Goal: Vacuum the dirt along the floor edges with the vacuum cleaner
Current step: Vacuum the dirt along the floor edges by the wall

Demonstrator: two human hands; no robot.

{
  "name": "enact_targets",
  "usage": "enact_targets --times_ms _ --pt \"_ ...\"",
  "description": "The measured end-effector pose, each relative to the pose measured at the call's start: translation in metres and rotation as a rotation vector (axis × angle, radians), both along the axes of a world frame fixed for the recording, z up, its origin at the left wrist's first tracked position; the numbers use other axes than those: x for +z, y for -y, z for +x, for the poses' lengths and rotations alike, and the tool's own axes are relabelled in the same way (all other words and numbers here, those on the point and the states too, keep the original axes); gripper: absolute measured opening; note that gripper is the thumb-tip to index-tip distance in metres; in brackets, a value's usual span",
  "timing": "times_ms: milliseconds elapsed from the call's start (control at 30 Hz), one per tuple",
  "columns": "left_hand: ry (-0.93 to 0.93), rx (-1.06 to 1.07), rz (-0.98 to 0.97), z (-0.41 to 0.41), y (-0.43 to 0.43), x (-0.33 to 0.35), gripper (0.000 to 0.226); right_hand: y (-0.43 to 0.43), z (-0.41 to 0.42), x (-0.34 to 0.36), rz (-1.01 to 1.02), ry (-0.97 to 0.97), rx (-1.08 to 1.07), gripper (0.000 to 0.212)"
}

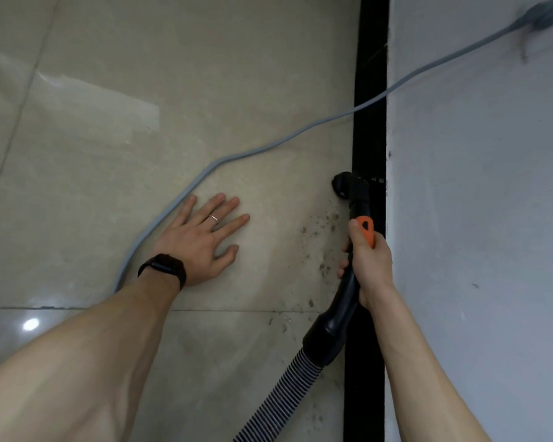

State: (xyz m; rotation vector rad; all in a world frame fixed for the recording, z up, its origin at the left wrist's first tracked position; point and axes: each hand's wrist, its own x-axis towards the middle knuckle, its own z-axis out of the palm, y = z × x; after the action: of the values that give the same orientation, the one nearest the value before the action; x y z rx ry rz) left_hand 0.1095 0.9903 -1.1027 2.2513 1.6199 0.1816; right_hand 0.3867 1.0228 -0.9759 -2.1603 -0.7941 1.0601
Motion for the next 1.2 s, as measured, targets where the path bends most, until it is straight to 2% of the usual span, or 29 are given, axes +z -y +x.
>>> enact_targets --times_ms 100,267,467,633,867,1033,1200 --pt "0.0 0.005 0.0 0.0 -0.001 -0.001 0.064 0.012 0.001 -0.001 -0.024 0.052 0.006 0.029" --pt "0.0 0.008 0.003 0.0 -0.001 -0.002 0.064 0.03 -0.002 0.001 -0.043 0.003 -0.046 0.031" --pt "-0.019 0.006 0.017 -0.001 -0.001 -0.001 0.064 0.057 -0.011 0.008 -0.075 0.001 0.037 0.029" --pt "-0.027 0.001 0.015 -0.001 -0.001 -0.002 0.065 0.086 -0.036 0.011 -0.107 0.193 0.162 0.021" --pt "-0.037 0.0 0.03 0.0 -0.001 0.0 0.064 0.122 -0.086 0.003 -0.131 0.528 0.466 0.041" --pt "-0.03 0.002 0.031 0.0 -0.001 0.002 0.064 0.118 -0.092 -0.002 -0.126 0.626 0.518 0.048" --pt "-0.037 0.006 0.027 -0.001 0.0 0.003 0.065 0.1 -0.07 0.0 -0.119 0.555 0.413 0.047"
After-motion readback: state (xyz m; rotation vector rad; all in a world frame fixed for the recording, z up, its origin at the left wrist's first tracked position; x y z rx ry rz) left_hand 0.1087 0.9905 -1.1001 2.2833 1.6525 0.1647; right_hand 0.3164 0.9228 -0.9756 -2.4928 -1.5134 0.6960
